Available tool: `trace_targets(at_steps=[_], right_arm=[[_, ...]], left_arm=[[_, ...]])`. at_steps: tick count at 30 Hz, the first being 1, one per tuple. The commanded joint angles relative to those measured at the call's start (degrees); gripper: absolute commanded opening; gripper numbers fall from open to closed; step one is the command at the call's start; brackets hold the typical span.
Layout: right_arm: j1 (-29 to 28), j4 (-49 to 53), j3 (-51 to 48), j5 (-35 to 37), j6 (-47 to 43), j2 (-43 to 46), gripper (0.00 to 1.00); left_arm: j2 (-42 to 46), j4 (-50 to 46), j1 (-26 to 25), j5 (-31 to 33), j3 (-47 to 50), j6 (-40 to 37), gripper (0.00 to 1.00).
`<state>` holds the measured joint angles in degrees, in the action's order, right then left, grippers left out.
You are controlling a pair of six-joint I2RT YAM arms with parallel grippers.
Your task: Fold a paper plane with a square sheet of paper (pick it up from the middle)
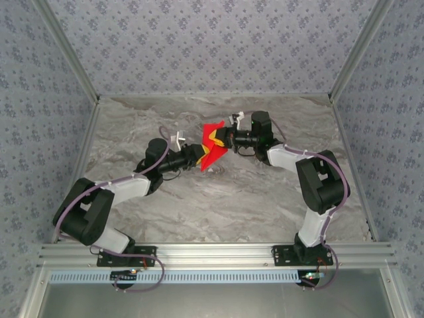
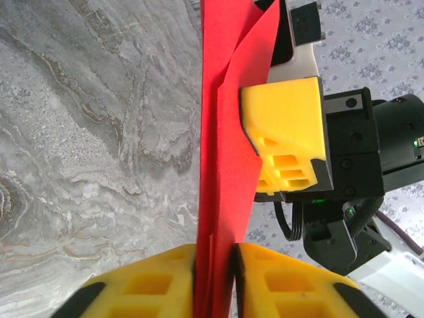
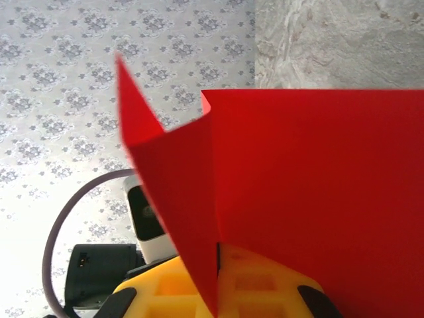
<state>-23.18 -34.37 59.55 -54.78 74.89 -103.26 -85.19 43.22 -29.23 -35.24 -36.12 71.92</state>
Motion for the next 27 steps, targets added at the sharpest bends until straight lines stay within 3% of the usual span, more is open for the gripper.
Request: trace_targets(at_steps=[1, 3, 6, 9, 11, 13, 16, 22, 25, 27], right_arm=[[-0.11, 6.64, 2.09, -0.73, -4.92, -0.43, 0.07], [0.2, 12.13, 2.79, 0.23, -9.14, 0.52, 0.12], [1.33, 24.8, 3.81, 4.34, -18.37, 3.32, 0.32], [2.56, 34.79, 3.84, 10.12, -26.66, 7.27, 0.49], [3.0, 40.75, 3.84, 15.38, -31.56, 10.2, 0.57], [3.02, 45.37, 3.45, 20.98, -36.05, 13.12, 0.65], [2.85, 49.02, 2.3, 28.57, -38.38, 16.86, 0.74], [2.13, 51.14, -0.26, 38.13, -41.21, 20.93, 0.79], [1.58, 51.68, -1.31, 41.3, -40.73, 21.59, 0.8], [1.22, 52.02, -1.76, 42.86, -40.38, 21.74, 0.79]], left_arm=[[1.14, -0.99, 0.32, -0.82, -0.58, -2.98, 0.14], [1.6, -3.59, 0.36, -0.64, -0.96, -4.46, 0.1], [3.11, -11.07, 0.5, 0.57, -2.16, -8.31, 0.09], [5.87, -29.18, 0.44, 5.61, -5.79, -16.73, 0.09], [7.63, -44.82, -0.15, 12.84, -9.95, -23.45, 0.09], [8.78, -60.17, -1.75, 24.04, -15.47, -30.19, 0.09], [8.43, -75.64, -4.96, 39.26, -22.56, -35.28, 0.1], [2.02, -95.55, -11.56, 66.03, -33.97, -35.93, 0.12], [-3.36, -100.63, -13.84, 74.43, -38.22, -33.71, 0.14], [-7.1, -102.05, -15.23, 76.7, -40.35, -32.59, 0.15]])
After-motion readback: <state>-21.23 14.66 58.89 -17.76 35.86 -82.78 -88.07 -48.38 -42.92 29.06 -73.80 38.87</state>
